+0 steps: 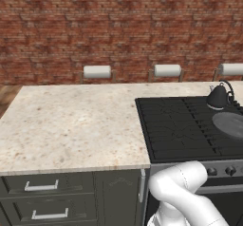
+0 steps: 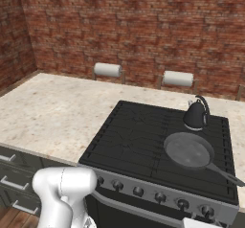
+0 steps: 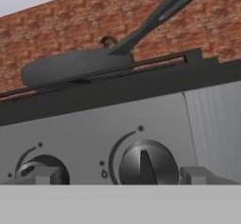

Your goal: Pick the pan from the cabinet and place it on the stove. Then turn on the stove burner for the pan.

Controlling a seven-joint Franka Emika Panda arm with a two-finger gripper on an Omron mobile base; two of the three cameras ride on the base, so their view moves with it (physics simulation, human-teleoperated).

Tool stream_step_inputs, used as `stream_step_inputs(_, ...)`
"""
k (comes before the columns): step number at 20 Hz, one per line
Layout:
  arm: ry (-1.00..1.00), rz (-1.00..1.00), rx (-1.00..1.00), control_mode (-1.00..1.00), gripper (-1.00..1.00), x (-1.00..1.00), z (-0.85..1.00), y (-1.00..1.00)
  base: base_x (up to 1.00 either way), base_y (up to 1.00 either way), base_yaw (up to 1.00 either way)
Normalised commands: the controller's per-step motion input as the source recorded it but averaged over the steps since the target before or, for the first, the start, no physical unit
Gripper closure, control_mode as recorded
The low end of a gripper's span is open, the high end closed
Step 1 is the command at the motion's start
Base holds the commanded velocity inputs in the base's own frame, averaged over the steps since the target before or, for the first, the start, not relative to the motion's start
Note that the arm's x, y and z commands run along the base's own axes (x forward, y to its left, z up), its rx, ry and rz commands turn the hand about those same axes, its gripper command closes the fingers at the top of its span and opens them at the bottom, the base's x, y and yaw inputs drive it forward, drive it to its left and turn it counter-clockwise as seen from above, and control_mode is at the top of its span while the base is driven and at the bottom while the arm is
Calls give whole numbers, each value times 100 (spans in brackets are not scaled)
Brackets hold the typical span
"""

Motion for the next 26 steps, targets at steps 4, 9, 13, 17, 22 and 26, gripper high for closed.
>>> stream_step_inputs(4, 0, 0, 0, -100, -100, 2, -10, 0, 0, 0, 0)
stream_step_inputs(9, -1, 0, 0, -100, -100, 4, -9, -1, 0, 0, 0)
stream_step_inputs(13, -2, 0, 0, -100, -100, 8, -6, -3, 0, 0, 0)
stream_step_inputs(17, -4, 0, 0, -100, -100, 8, -1, 0, 0, 0, 0)
stream_step_inputs(22, -5, 0, 0, -100, -100, 10, -1, -11, 0, 0, 0)
stream_step_inputs(26, -5, 0, 0, -100, -100, 6, 0, -14, 0, 0, 0)
